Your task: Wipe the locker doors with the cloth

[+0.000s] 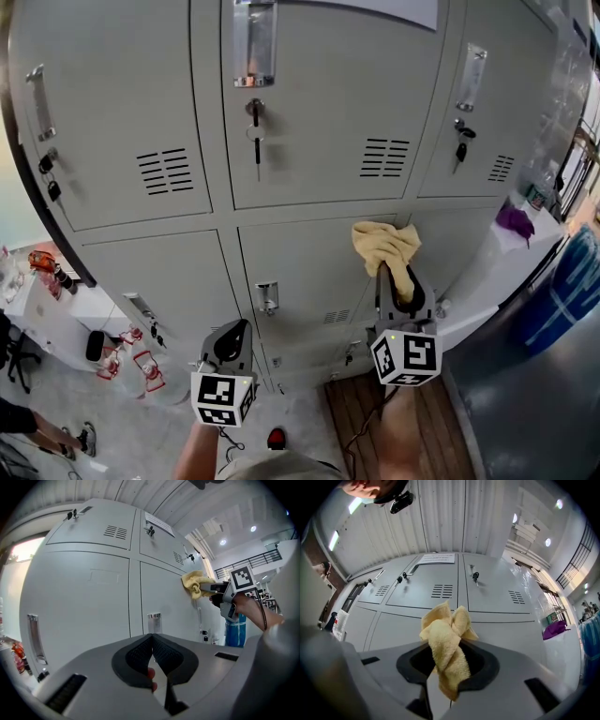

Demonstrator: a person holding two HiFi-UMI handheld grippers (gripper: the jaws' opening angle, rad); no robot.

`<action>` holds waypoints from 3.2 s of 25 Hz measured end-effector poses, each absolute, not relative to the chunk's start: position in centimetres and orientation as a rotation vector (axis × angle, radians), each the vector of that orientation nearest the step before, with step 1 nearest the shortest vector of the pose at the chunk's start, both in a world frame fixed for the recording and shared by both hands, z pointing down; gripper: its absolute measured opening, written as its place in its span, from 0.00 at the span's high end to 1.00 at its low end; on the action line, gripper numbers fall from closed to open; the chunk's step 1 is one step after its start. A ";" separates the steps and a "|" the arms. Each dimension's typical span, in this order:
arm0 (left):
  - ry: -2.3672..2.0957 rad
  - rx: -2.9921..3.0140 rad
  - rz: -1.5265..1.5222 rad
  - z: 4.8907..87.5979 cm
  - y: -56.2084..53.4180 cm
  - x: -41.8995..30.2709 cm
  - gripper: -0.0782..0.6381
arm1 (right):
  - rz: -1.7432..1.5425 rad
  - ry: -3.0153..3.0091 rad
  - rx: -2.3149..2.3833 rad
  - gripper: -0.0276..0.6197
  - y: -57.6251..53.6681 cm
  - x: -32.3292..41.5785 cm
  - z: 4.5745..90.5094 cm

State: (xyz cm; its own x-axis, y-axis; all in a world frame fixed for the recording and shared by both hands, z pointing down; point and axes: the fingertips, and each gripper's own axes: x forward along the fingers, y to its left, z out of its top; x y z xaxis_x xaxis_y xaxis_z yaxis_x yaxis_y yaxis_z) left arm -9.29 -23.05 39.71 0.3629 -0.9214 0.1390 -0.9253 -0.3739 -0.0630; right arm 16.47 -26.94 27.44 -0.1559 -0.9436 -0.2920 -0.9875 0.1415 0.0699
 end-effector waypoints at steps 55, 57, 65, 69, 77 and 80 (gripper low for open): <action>-1.934 2.382 0.228 40.7 -22.1 -16.8 0.86 | 0.193 2.629 -1.506 0.76 -27.1 -2.8 35.8; -1.923 2.392 0.230 40.7 -22.3 -16.5 0.86 | 0.189 2.624 -1.533 0.76 -27.2 -2.3 36.1; -1.866 2.442 0.233 40.8 -23.1 -14.6 0.86 | 0.179 2.603 -1.642 0.76 -27.8 0.6 37.3; -1.836 2.466 0.235 40.8 -23.4 -13.7 0.86 | 0.182 2.583 -1.700 0.76 -28.2 2.3 37.7; -1.792 2.495 0.236 41.0 -24.0 -12.5 0.86 | 0.195 2.529 -1.803 0.76 -28.7 5.5 37.8; -1.776 2.506 0.237 41.1 -24.1 -12.2 0.86 | 0.196 2.500 -1.848 0.76 -29.0 7.0 37.8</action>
